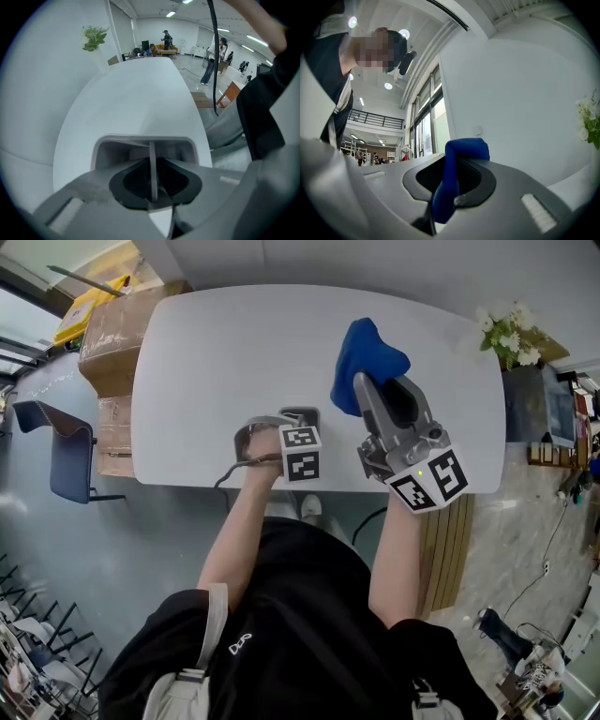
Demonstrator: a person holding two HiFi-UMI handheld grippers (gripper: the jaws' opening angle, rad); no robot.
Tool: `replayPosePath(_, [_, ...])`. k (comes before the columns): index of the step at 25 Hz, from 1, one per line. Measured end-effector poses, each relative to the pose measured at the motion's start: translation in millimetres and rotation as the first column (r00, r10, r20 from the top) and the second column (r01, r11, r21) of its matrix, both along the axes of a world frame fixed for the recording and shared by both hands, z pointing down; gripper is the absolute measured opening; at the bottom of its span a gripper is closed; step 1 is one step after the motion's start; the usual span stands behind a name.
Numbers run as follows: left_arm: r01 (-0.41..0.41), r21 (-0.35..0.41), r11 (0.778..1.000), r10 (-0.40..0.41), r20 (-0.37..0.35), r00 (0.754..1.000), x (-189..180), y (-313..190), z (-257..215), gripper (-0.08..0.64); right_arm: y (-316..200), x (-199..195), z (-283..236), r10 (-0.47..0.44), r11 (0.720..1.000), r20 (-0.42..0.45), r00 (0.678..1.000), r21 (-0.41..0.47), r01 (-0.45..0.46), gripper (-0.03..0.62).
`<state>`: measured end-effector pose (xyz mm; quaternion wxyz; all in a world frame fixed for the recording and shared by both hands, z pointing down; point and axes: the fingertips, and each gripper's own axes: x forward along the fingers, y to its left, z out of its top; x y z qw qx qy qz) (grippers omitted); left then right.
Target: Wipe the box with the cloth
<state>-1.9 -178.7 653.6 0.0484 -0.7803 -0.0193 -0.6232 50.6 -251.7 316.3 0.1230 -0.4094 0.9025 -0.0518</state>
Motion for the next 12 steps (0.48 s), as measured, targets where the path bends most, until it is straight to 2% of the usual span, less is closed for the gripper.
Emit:
replayPosePath(4, [0.022, 0.051, 0.998, -0.022, 0.003, 1.0, 3, -4, 2, 0.061, -4, -1, -8, 0.0, 1.0, -0.025, 1.0, 0.016, 0.0, 0.057])
replayPosePath(8, [0.141, 0.023, 0.99, -0.139, -0.082, 0.987, 3, -7, -5, 0.061, -11, -1, -9, -0.005, 1.0, -0.066, 0.998, 0.01, 0.006, 0.057])
replayPosePath(12, [0.23, 0.028, 0.973, -0.225, -0.123, 0.967, -5, -10, -18, 0.061, -14, 2, -5, 0.017, 1.0, -0.099, 0.995, -0.003, -0.018, 0.057])
